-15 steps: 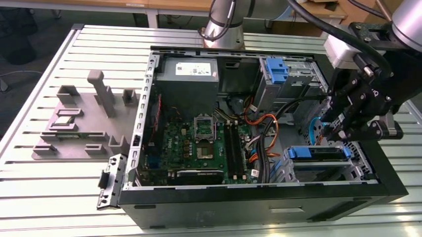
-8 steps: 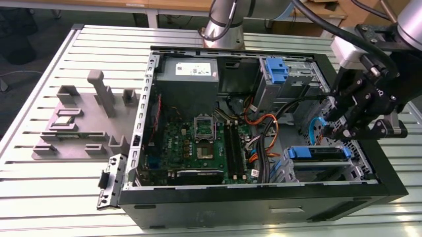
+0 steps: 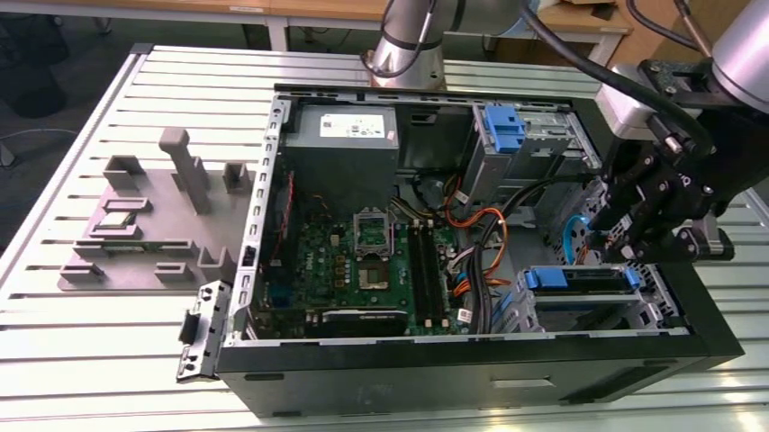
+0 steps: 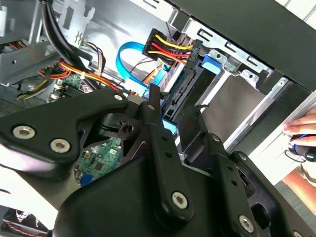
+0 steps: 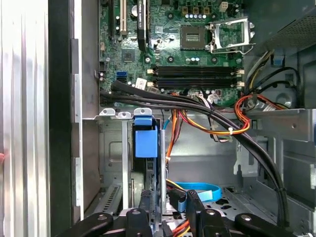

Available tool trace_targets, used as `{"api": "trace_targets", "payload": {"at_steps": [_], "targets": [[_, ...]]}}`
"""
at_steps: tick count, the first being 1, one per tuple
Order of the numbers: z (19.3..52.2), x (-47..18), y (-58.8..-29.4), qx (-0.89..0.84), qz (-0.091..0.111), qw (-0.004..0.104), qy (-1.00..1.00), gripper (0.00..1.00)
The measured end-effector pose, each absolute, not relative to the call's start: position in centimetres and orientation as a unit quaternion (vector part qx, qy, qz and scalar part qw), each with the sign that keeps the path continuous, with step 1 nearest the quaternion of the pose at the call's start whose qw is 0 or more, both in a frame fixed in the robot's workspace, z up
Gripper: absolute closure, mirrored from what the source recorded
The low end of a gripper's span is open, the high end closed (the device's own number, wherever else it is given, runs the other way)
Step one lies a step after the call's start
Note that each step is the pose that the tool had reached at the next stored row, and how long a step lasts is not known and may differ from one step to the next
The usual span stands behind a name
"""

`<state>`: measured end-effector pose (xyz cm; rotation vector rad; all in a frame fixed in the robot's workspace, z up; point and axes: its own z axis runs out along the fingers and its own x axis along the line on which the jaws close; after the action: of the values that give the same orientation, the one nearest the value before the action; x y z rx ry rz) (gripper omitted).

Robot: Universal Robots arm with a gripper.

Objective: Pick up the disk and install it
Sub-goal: 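Insert the first disk wire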

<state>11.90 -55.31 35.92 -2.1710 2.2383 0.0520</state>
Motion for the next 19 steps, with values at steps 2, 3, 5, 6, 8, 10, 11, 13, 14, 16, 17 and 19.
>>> {"api": "trace_targets", "payload": {"at_steps": [2, 3, 5, 6, 8, 10, 11, 13, 14, 16, 17, 19], "targets": [[35.78, 11.9, -55.31, -0.696, 0.014, 0.009, 0.718, 0.58], [35.7, 11.9, -55.3, -0.695, 0.013, 0.008, 0.719, 0.58], [35.52, 11.9, -55.3, -0.695, 0.011, 0.006, 0.719, 0.58], [35.44, 11.9, -55.3, -0.694, 0.01, 0.005, 0.72, 0.58], [35.43, 11.9, -55.31, -0.694, 0.01, 0.005, 0.72, 0.58], [35.42, 11.9, -55.31, -0.694, 0.009, 0.004, 0.72, 0.58], [35.42, 11.9, -55.31, -0.694, 0.009, 0.004, 0.72, 0.58], [35.42, 11.9, -55.31, -0.694, 0.009, 0.004, 0.72, 0.59], [35.42, 11.9, -55.3, -0.694, 0.009, 0.004, 0.72, 0.59], [35.42, 11.9, -55.31, -0.694, 0.009, 0.004, 0.72, 0.72], [35.42, 11.9, -55.31, -0.694, 0.008, 0.004, 0.72, 0.72], [35.42, 11.9, -55.31, -0.694, 0.008, 0.003, 0.72, 0.84]]}}
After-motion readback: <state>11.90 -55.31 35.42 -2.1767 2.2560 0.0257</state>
